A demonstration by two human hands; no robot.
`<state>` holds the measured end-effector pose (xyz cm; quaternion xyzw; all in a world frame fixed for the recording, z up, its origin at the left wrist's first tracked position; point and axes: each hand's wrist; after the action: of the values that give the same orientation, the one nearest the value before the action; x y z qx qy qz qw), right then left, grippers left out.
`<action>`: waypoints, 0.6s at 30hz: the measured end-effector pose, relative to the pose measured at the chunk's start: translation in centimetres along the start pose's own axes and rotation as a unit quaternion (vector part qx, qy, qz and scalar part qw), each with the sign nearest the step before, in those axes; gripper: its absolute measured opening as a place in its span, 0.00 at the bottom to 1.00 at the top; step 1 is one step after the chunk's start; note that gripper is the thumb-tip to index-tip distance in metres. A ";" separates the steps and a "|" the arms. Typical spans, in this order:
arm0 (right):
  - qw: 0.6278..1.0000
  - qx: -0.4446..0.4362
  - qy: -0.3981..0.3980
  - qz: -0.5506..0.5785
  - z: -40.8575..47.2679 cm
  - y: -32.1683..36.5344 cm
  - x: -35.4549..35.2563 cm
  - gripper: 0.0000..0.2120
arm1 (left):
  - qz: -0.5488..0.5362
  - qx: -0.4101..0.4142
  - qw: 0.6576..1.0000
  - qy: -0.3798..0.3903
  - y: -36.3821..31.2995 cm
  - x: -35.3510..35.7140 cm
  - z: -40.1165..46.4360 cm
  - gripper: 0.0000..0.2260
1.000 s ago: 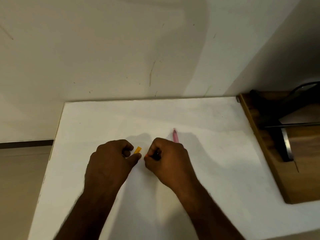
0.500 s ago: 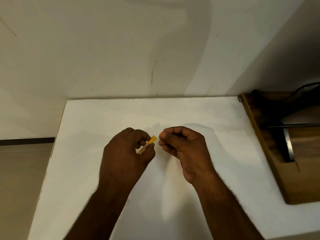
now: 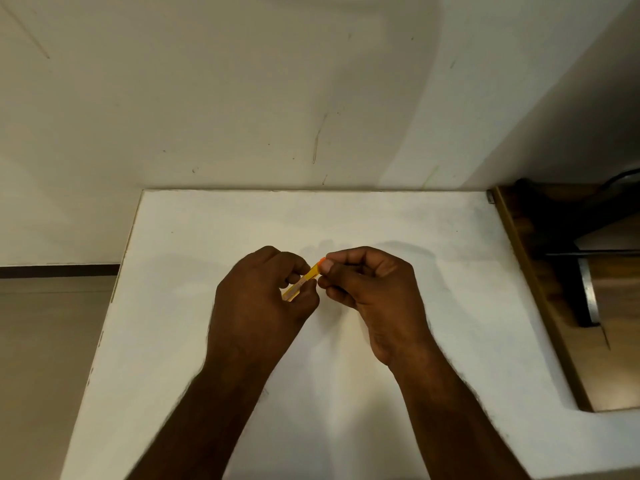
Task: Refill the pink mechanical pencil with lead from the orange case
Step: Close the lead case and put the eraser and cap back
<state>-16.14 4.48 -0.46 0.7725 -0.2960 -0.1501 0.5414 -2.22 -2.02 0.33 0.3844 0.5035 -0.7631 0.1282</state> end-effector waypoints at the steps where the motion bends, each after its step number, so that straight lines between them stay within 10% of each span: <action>1: 1.000 -0.004 -0.001 -0.009 0.0 -0.1 0.0 0.04 | 0.002 0.000 1.000 0.001 0.0 0.0 0.0 0.04; 18: 0.972 -0.063 0.019 -0.227 1.0 -0.5 -1.2 0.05 | 0.040 -0.032 0.998 0.048 0.5 1.3 0.1 0.03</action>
<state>-17.50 4.58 -1.46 0.7869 -0.0923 -0.2726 0.5459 -2.79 -2.11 -0.92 0.4361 0.5173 -0.7215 0.1469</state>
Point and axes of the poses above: each hand's wrist, its own z-axis towards the middle knuckle, its own x-axis out of the palm, y = z × x
